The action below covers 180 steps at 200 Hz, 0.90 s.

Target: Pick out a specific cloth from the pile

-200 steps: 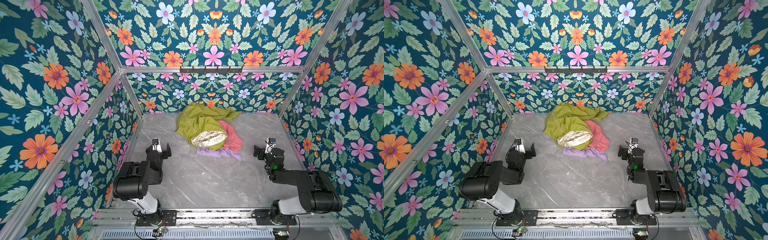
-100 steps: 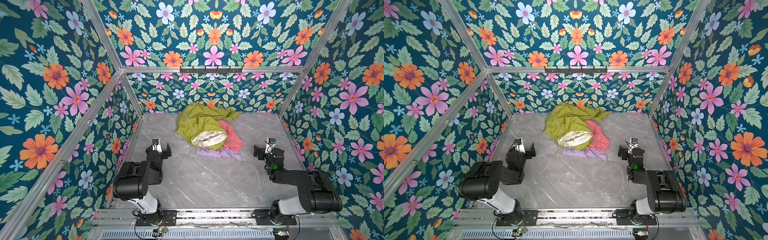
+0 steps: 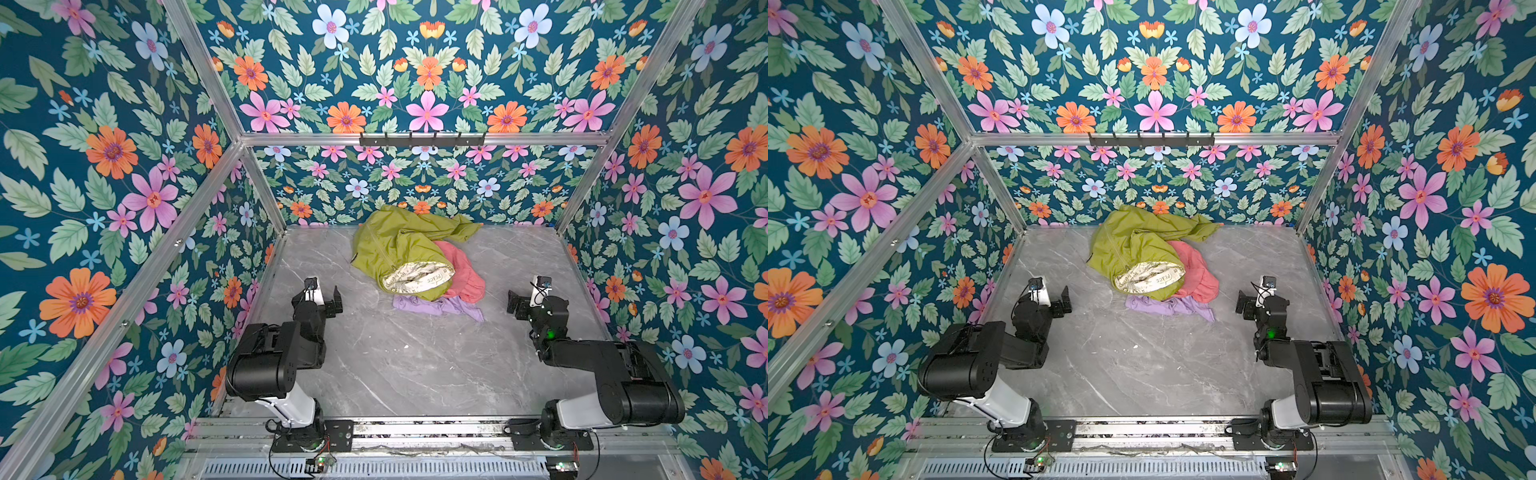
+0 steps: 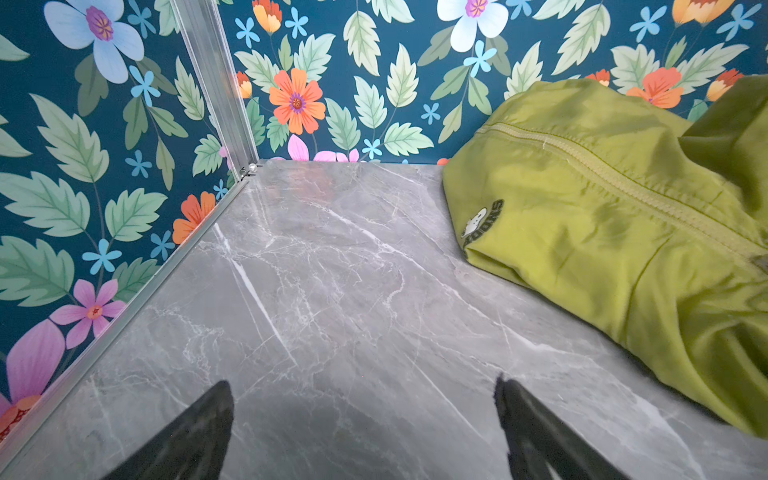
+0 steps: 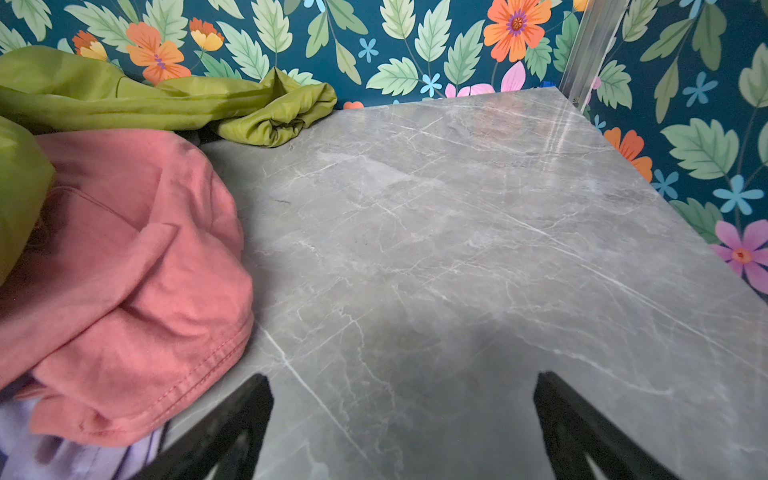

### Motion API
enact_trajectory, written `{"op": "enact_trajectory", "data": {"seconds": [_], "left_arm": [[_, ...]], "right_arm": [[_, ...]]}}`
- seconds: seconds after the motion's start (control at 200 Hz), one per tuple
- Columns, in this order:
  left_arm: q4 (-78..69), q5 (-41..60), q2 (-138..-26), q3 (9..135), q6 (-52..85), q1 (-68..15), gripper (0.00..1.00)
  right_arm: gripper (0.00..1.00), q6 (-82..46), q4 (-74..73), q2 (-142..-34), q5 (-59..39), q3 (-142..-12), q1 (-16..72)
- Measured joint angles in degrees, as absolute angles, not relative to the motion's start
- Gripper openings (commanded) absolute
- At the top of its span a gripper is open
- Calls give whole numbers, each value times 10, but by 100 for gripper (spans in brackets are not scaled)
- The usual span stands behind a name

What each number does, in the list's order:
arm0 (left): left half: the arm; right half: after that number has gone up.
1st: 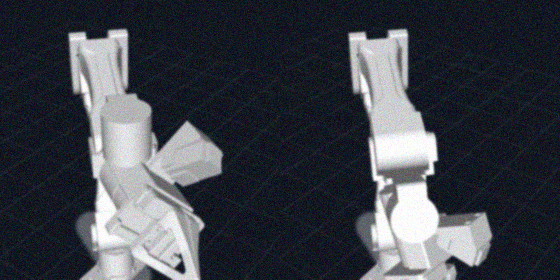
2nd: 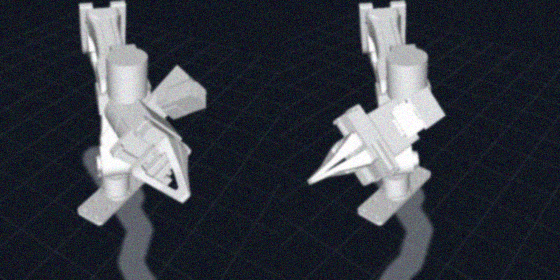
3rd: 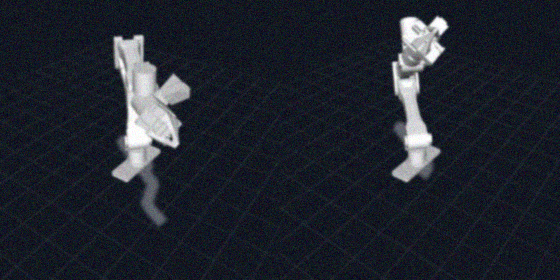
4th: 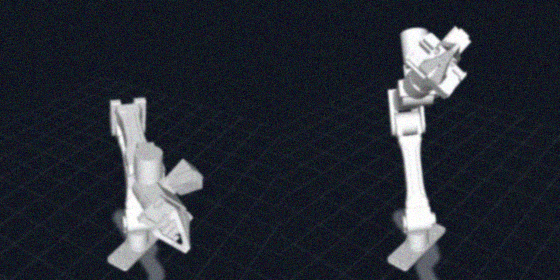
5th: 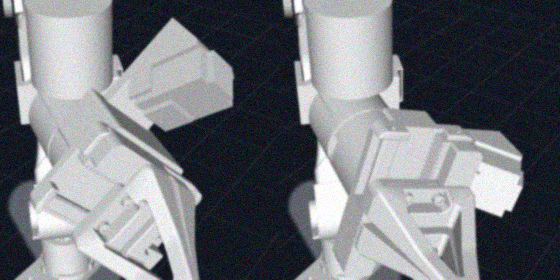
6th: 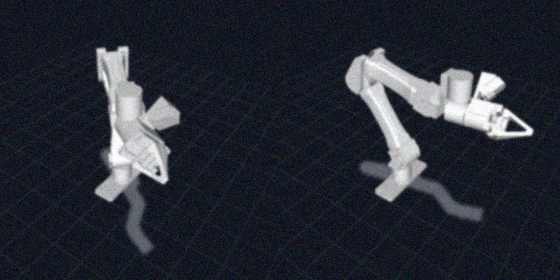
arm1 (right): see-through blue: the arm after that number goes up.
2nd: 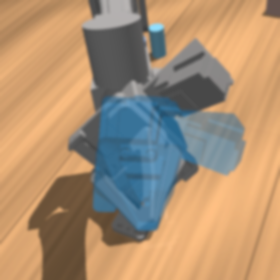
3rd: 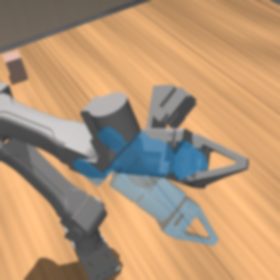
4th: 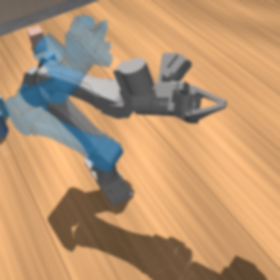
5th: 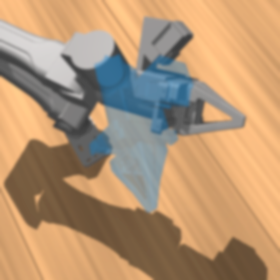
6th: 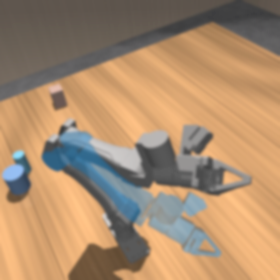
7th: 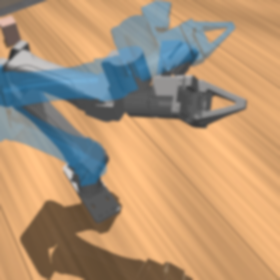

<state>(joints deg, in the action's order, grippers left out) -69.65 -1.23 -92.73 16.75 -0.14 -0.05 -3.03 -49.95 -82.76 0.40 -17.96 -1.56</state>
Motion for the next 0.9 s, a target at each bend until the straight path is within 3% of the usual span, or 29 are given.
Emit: {"op": "enact_trajectory", "data": {"seconds": [0.535, 0.9], "left_arm": [[-698, -12, -927, 165, -1, -1, 100], [-675, -34, -861, 160, -1, -5, 100]], "right_arm": [[99, -30, -499, -825, 5, -178, -13], [99, -15, -385, -729, 45, -216, 31]]}}
